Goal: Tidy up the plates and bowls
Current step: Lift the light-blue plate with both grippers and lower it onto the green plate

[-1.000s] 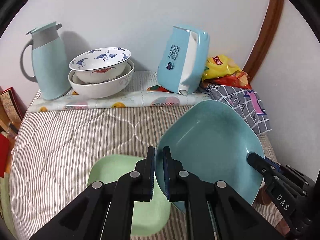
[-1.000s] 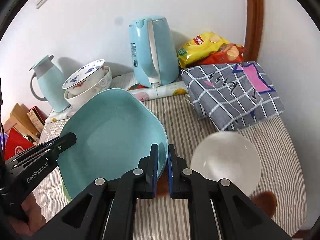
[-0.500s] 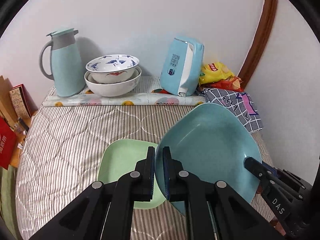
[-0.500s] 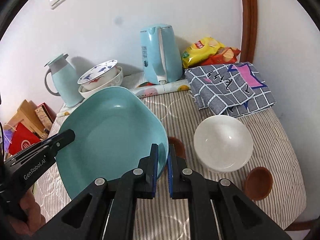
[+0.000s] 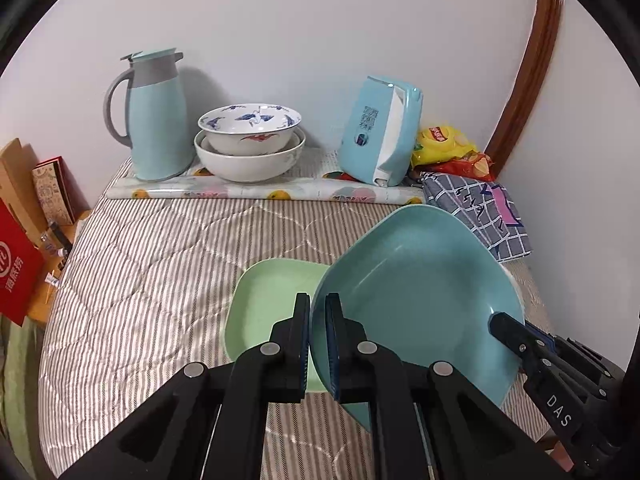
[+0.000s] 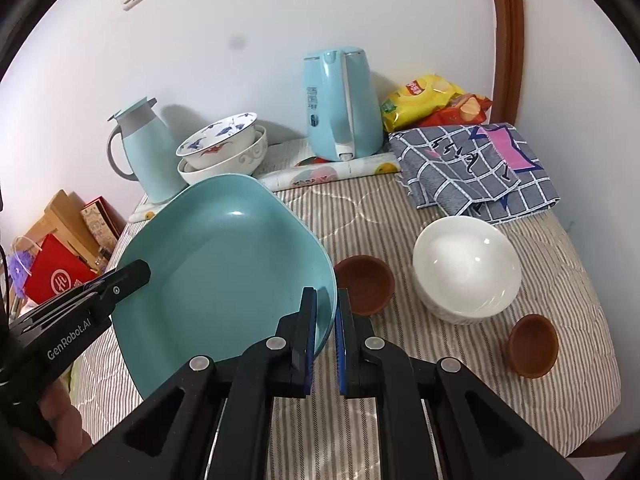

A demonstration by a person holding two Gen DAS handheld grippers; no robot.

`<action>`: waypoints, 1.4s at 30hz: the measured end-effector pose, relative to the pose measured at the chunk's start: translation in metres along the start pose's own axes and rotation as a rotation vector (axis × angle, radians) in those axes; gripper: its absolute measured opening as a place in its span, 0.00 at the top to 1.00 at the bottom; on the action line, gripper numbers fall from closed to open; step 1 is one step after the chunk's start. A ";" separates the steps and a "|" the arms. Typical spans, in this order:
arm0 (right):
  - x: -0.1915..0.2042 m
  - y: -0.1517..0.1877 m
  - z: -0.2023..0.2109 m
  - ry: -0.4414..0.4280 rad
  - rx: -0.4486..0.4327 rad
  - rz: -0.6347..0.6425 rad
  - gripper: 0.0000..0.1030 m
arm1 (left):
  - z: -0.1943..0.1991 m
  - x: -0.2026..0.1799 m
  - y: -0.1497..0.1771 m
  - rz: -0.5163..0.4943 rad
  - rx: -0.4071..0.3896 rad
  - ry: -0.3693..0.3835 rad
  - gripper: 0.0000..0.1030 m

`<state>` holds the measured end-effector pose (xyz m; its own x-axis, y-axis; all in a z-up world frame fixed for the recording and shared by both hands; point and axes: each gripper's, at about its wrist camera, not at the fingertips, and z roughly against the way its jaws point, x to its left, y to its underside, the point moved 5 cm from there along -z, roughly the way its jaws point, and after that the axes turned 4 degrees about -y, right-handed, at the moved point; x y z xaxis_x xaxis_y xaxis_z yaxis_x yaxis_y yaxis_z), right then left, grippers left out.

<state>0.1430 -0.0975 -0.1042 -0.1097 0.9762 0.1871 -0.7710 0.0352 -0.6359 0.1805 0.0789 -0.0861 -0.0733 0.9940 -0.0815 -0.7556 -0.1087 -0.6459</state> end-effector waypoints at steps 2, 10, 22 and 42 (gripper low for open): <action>0.003 0.003 -0.003 -0.005 0.006 0.000 0.92 | -0.001 0.005 0.003 0.003 0.006 -0.007 0.92; 0.015 0.014 -0.018 -0.025 0.035 0.015 0.92 | -0.009 0.022 0.014 0.022 0.032 -0.039 0.92; 0.026 0.027 -0.046 -0.049 0.085 0.031 0.92 | -0.028 0.042 0.027 0.043 0.081 -0.079 0.92; 0.032 0.029 -0.092 -0.034 0.159 0.053 0.92 | -0.072 0.063 0.038 0.098 0.173 -0.073 0.92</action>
<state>0.1748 -0.0457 -0.1858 -0.1718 0.9679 0.1835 -0.8526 -0.0527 -0.5199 0.1941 0.1360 -0.1708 -0.1939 0.9779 -0.0784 -0.8427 -0.2070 -0.4970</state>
